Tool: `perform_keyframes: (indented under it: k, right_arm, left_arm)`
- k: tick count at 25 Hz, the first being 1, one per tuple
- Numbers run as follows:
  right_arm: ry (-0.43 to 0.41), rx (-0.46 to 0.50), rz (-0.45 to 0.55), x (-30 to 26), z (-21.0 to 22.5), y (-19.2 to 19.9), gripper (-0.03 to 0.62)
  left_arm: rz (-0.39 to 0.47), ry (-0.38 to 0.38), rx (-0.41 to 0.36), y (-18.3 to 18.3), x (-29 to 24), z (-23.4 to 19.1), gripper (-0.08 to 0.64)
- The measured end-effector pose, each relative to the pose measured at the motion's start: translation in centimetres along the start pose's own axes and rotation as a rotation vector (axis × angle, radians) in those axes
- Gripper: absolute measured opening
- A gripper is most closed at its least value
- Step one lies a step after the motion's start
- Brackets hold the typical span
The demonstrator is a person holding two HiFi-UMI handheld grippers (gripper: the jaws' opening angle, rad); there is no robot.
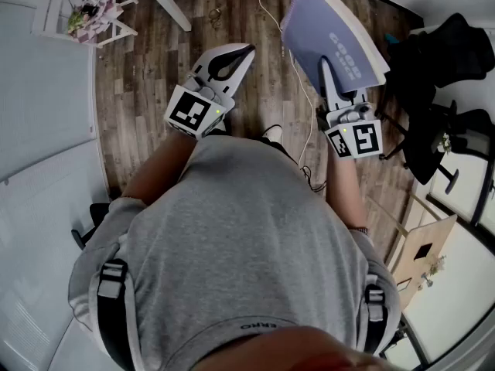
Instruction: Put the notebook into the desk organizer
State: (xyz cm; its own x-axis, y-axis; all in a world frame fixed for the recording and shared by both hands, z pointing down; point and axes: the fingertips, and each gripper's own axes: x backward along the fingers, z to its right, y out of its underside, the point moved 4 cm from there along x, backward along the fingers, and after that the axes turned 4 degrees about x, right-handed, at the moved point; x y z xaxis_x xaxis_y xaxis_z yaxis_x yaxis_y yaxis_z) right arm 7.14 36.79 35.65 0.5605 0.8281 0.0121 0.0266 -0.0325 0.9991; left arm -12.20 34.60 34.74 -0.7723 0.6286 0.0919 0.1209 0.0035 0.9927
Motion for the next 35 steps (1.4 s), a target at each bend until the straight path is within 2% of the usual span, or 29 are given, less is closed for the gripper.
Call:
perform_keyframes:
  k: [3,5,12,16,20,27,35]
  right_arm:
    - [-0.015,0.035,0.000,1.0,0.8,-0.2,0.038]
    - [-0.027,0.044,-0.003,1.5,1.2,-0.1,0.037]
    - [-0.059,0.023,-0.002,2.0,1.3,0.1,0.038]
    - [-0.088,-0.005,0.019,2.3,1.3,-0.4,0.038]
    - [-0.075,0.039,0.001,2.6,1.4,-0.5,0.038]
    - [-0.086,0.033,-0.007,3.8,3.1,0.0,0.038]
    - [-0.142,0.030,0.004,5.4,5.0,0.4,0.038]
  left_arm:
    - [0.020,-0.018,0.015,-0.3,-1.1,1.6,0.018]
    - [0.016,-0.024,-0.009,-0.3,-1.7,2.4,0.018]
    - [0.002,-0.064,-0.012,0.4,-1.2,3.2,0.018]
    - [0.029,-0.056,0.006,0.1,-1.4,3.4,0.018]
    - [0.047,-0.051,-0.005,0.2,-1.9,3.7,0.018]
    - [0.023,-0.046,-0.007,0.7,-3.5,5.3,0.018]
    - [0.012,-0.077,-0.021,1.1,-5.6,7.7,0.018]
